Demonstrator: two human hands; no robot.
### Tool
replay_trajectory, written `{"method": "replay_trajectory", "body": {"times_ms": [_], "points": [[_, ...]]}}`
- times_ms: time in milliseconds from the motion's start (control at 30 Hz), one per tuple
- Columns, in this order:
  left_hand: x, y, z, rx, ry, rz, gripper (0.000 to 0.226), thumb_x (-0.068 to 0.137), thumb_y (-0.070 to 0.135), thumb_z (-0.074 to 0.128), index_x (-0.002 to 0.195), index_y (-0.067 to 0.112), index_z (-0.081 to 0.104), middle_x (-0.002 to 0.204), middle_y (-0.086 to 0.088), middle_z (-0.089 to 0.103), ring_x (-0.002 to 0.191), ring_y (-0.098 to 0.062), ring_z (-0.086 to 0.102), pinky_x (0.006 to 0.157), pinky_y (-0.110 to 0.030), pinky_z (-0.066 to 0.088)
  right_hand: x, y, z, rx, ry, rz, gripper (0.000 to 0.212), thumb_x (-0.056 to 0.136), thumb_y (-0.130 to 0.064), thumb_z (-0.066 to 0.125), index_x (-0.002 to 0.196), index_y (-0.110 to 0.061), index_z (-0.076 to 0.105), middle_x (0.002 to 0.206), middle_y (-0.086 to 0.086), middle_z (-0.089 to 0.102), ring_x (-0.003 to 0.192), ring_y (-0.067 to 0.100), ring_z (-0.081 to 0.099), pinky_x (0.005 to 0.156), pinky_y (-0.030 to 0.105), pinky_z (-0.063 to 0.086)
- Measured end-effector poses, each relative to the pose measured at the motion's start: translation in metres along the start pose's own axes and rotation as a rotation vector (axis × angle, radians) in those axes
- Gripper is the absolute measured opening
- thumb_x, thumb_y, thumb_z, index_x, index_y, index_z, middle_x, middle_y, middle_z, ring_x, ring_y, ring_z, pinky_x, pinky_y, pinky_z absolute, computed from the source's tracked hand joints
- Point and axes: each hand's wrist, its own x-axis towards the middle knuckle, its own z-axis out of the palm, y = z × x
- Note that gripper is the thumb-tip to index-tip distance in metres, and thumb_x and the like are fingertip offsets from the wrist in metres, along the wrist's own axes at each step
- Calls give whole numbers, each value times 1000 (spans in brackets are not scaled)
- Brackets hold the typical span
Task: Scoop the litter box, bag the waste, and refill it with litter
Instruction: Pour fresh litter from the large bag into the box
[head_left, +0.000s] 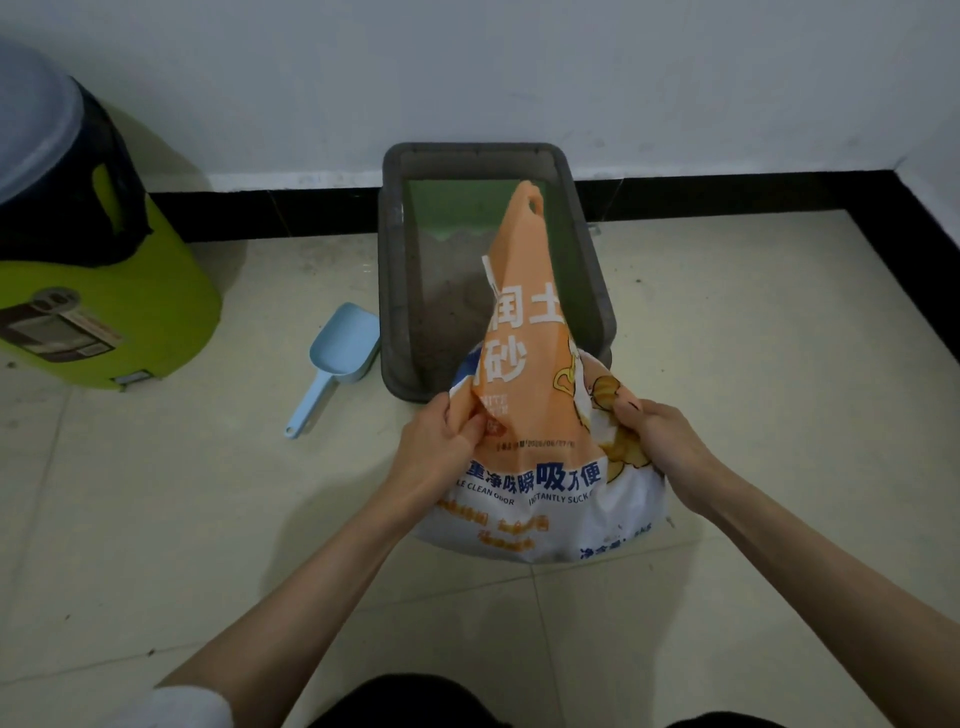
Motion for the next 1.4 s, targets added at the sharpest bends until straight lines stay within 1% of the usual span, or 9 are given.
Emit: {"method": "replay_trajectory", "body": {"times_ms": [133, 367, 667, 833, 967, 1133, 1200, 1300, 1400], "points": [[0, -10, 2, -24, -12, -13, 10, 90, 29, 55, 98, 22, 56, 96, 0, 65, 90, -17, 63, 84, -39, 52, -2, 13, 0, -18, -44, 11, 29, 97, -30, 45, 107, -12, 66, 103, 12, 70, 96, 28, 65, 94, 41, 50], [2, -30, 5, -60, 50, -96, 18, 88, 23, 59, 96, 7, 61, 88, -11, 67, 82, -26, 65, 76, -43, 53, -2, 34, 3, 60, -78, 18, 25, 91, -29, 56, 101, -13, 73, 102, 9, 72, 96, 25, 67, 94, 41, 51], [14, -52, 0, -144, 128, -187, 19, 92, 24, 54, 80, 12, 63, 75, -5, 65, 69, -17, 62, 61, -29, 50, 6, 45, 2, 149, -68, 80, 21, 89, -20, 60, 99, -6, 72, 102, 13, 72, 94, 25, 68, 89, 36, 53], [23, -70, 4, 24, 127, -250, 22, 85, 23, 62, 73, 5, 57, 75, -14, 60, 72, -26, 55, 64, -34, 42, 15, 57, 11, 79, -2, 165, 20, 88, -7, 58, 95, 10, 67, 99, 22, 68, 83, 21, 61, 77, 29, 51], [33, -66, 4, 167, 117, -193, 21, 79, 14, 68, 65, 15, 52, 69, -6, 59, 72, -23, 56, 66, -32, 43, 21, 48, 7, 62, -28, 170, 23, 92, -3, 47, 81, -7, 68, 95, 13, 69, 89, 24, 63, 76, 31, 52], [44, -40, -5, 489, 5, -63, 17, 87, 19, 55, 73, 9, 57, 67, -4, 56, 72, -22, 53, 56, -28, 36, 33, -6, 2, -37, 60, -1, 33, 99, -29, 42, 81, -10, 61, 77, 5, 66, 68, 16, 62, 64, 26, 50], [50, -21, -11, 542, 51, 68, 16, 91, 17, 49, 84, 12, 62, 78, -4, 61, 80, -24, 58, 62, -28, 39, 44, -39, 1, 34, 88, -85, 37, 100, -34, 39, 85, -9, 61, 77, 6, 66, 65, 16, 62, 62, 25, 51], [68, 24, -15, 452, 177, 254, 21, 94, 13, 42, 93, 10, 63, 83, -1, 59, 77, -15, 54, 67, -21, 34, 63, -91, 3, 149, 137, -151, 39, 98, -39, 40, 99, -6, 60, 82, 8, 67, 67, 17, 64, 56, 22, 51], [107, 67, -12, 222, 163, 191, 26, 96, 19, 40, 109, 11, 61, 100, -6, 62, 86, -15, 55, 79, -33, 48, 87, -125, 13, 54, 126, -140, 54, 93, -50, 45, 116, -3, 54, 97, 12, 64, 83, 22, 64, 59, 24, 51]]}}
